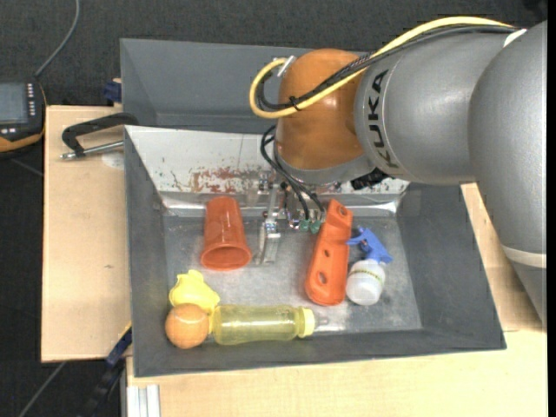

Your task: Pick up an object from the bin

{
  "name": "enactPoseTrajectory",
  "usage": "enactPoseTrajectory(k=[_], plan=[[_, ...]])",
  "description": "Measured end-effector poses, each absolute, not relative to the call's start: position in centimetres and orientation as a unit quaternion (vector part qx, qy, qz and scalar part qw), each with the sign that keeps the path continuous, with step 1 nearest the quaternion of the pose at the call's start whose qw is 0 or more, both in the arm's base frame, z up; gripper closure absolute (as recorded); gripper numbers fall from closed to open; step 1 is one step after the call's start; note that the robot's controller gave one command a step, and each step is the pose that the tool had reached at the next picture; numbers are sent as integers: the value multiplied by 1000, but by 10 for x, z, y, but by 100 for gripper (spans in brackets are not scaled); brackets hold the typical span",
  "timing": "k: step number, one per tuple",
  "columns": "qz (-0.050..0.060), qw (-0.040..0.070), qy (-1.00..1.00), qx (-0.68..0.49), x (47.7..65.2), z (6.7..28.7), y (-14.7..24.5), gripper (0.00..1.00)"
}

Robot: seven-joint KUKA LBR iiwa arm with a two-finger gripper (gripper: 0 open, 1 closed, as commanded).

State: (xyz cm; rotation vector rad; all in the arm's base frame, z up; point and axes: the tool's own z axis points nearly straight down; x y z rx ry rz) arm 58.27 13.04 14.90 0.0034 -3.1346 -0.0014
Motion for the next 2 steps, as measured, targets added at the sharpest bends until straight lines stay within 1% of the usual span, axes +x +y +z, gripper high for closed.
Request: enactPoseTrajectory(k=[1, 2], plan=[[-1, -1, -1000, 1, 585, 154, 130, 0], [-2, -3, -1000, 31, 571, 123, 116, 0]])
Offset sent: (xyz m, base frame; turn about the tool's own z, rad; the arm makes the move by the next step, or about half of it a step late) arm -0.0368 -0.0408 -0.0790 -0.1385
